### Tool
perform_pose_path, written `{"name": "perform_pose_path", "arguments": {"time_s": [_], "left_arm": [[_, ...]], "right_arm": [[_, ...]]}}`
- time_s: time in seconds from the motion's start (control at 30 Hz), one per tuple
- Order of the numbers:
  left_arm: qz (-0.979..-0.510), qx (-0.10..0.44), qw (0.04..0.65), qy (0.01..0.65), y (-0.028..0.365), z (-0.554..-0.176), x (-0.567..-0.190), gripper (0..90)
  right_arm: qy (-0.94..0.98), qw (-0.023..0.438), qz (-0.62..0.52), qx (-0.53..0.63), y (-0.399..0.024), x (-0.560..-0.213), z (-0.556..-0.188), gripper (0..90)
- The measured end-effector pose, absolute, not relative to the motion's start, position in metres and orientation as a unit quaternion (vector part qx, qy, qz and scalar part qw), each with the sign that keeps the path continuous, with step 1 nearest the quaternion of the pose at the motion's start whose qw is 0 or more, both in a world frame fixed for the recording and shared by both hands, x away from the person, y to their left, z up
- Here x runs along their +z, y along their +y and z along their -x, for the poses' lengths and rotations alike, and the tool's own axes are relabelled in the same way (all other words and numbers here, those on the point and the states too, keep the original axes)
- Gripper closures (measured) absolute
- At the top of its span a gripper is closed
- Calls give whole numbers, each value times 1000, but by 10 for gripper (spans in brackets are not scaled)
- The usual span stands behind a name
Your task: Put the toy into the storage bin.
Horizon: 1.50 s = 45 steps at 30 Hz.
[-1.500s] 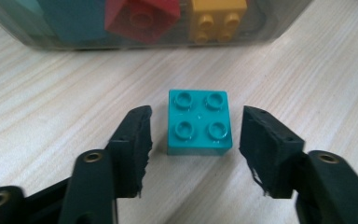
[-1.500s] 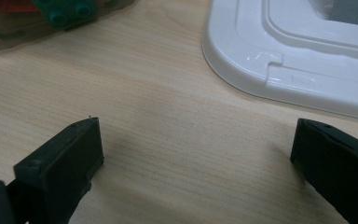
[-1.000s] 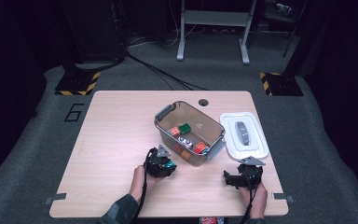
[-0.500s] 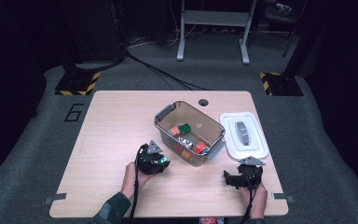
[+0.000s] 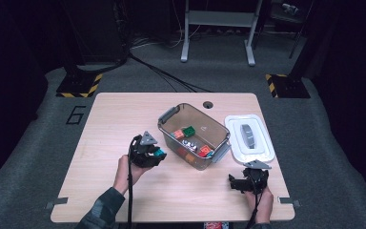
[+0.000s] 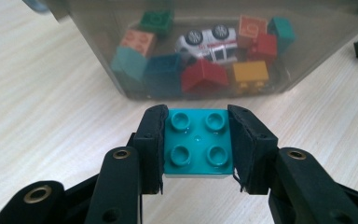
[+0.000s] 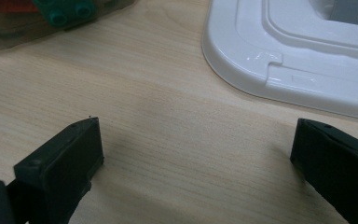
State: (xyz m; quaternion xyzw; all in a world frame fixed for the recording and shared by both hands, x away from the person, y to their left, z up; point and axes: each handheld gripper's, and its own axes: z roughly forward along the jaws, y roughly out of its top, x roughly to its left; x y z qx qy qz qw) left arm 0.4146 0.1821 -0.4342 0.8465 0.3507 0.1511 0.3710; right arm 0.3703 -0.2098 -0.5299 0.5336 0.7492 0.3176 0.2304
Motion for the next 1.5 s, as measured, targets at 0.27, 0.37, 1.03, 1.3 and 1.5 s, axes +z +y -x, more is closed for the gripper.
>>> {"name": "perform_pose_path", "arguments": {"time_s": [0.27,0.37,1.03,1.3,1.5], "left_arm": [[-844,170,381,338,180,-418,-407,587],[-842,172,388,333,179,-421,-397,587],[-844,153,414,307,133,-443,-368,585],[-850,133,412,300,112,-448,-373,585],[-854,118,408,299,99,-448,-380,584]], "right_arm": [[749,230,-534,318,-210,-530,-370,17],[749,230,-534,317,-210,-530,-370,17],[750,230,-533,317,-210,-530,-370,17],[749,230,-534,318,-210,-530,-370,17],[749,229,-534,318,-210,-530,-370,17]]}}
